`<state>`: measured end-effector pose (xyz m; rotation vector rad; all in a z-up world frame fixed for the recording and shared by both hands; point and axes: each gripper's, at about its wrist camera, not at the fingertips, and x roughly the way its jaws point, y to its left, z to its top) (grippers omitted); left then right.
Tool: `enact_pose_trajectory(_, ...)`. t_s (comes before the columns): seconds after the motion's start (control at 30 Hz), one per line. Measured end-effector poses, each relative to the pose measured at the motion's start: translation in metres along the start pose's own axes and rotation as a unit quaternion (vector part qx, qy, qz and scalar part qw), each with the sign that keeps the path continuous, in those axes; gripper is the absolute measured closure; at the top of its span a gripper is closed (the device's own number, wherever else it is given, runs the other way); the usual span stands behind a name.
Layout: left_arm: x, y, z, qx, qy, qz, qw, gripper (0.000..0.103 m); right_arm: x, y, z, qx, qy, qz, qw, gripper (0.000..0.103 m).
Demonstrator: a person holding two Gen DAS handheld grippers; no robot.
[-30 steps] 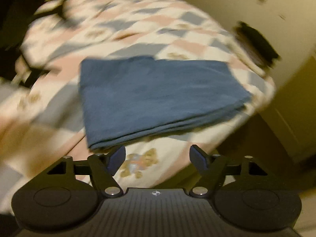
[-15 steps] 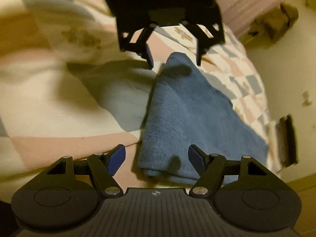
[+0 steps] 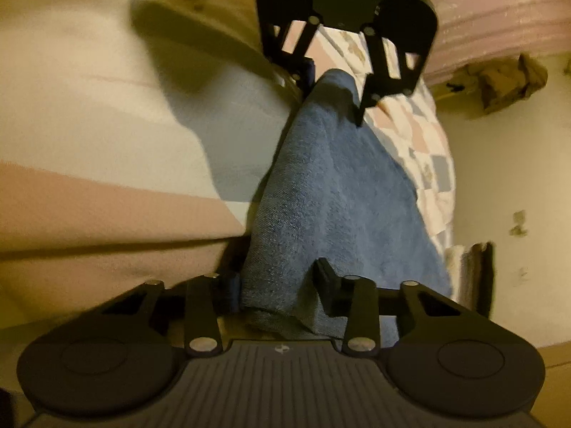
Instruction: Fold clothes
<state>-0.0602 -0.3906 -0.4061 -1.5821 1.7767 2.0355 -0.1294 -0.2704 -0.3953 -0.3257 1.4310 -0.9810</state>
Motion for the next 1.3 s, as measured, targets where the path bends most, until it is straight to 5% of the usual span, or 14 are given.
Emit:
enact_pose_trajectory(0.1,-0.006,0.030,-0.002,-0.044,-0.002,-0.042,0.9981,0.077,-0.007,-0.038,-0.002,0.057,-0.010,0.051,0.997,0.082)
enact_pose_trajectory(0.2,-0.016,0.073,-0.010,-0.126,0.001,-0.090,0.9879,0.081,-0.017,-0.098,-0.013,0.160,-0.027,0.127,0.979,0.085)
enact_pose_trajectory(0.5,0.000,0.224,-0.020,-0.346,0.029,-0.169,0.9224,0.085,0.009,-0.266,-0.091,0.402,-0.047,0.302,0.863,0.087)
enact_pose_trajectory(0.63,0.026,0.291,-0.022,-0.416,0.030,-0.165,0.8937,0.085,0.031,-0.312,-0.136,0.434,-0.058,0.333,0.835,0.088)
enact_pose_trajectory(0.83,0.113,0.376,0.003,-0.485,0.025,-0.132,0.8640,0.085,0.081,-0.382,-0.216,0.501,-0.037,0.330,0.799,0.088)
enact_pose_trajectory(0.9,0.147,0.396,0.013,-0.514,0.048,-0.128,0.8470,0.077,0.105,-0.400,-0.240,0.518,-0.025,0.321,0.793,0.088)
enact_pose_trajectory(0.97,0.182,0.408,0.018,-0.563,0.081,-0.119,0.8140,0.069,0.135,-0.415,-0.262,0.534,-0.008,0.319,0.783,0.088)
enact_pose_trajectory(1.0,0.195,0.411,0.018,-0.593,0.103,-0.110,0.7908,0.071,0.154,-0.414,-0.271,0.545,0.010,0.327,0.772,0.088)
enact_pose_trajectory(1.03,0.201,0.413,0.015,-0.624,0.120,-0.107,0.7648,0.071,0.172,-0.413,-0.279,0.555,0.028,0.334,0.761,0.088)
enact_pose_trajectory(1.1,0.199,0.411,0.006,-0.695,0.144,-0.106,0.6967,0.071,0.210,-0.406,-0.293,0.572,0.071,0.342,0.742,0.088)
enact_pose_trajectory(1.17,0.188,0.402,0.002,-0.746,0.158,-0.112,0.6369,0.071,0.221,-0.399,-0.297,0.573,0.083,0.348,0.737,0.088)
enact_pose_trajectory(1.3,0.167,0.371,0.009,-0.796,0.196,-0.129,0.5580,0.073,0.208,-0.405,-0.293,0.551,0.061,0.350,0.755,0.088)
